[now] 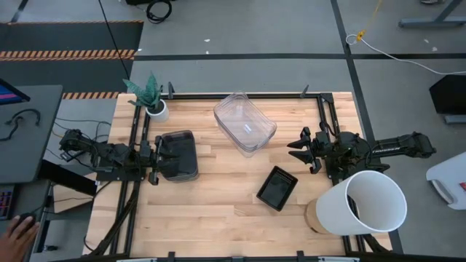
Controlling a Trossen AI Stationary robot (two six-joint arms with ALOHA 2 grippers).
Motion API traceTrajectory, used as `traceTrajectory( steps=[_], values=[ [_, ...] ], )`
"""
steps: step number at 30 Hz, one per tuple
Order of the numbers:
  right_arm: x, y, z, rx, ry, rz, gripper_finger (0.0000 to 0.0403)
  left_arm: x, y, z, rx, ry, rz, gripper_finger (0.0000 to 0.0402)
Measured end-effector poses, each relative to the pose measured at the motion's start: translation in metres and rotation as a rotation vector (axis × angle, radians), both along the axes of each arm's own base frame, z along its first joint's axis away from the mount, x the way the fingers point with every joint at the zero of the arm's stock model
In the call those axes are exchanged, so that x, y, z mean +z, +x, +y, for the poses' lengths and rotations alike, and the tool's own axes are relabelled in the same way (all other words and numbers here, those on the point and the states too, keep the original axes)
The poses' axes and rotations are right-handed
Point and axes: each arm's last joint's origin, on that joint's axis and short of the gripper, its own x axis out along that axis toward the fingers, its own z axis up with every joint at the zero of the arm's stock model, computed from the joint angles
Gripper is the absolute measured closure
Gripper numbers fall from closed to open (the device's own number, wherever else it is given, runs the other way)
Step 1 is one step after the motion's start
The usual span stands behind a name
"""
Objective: Stack baskets by color
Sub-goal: Return to Home Position
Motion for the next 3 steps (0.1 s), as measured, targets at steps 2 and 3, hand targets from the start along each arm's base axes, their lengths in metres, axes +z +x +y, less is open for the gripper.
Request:
traceTrajectory(
  steps=[2, 3],
  values=[
    [0.0000, 0.0000, 0.0000, 0.000, 0.000, 0.000, 0.0249, 0.0000, 0.0000, 0.0000, 0.000, 0.000, 0.000, 0.0283],
    [0.0000, 0.0000, 0.0000, 0.000, 0.000, 0.000, 0.0249, 0.0001, 0.0000, 0.0000, 0.000, 0.000, 0.000, 0.0283]
  ],
)
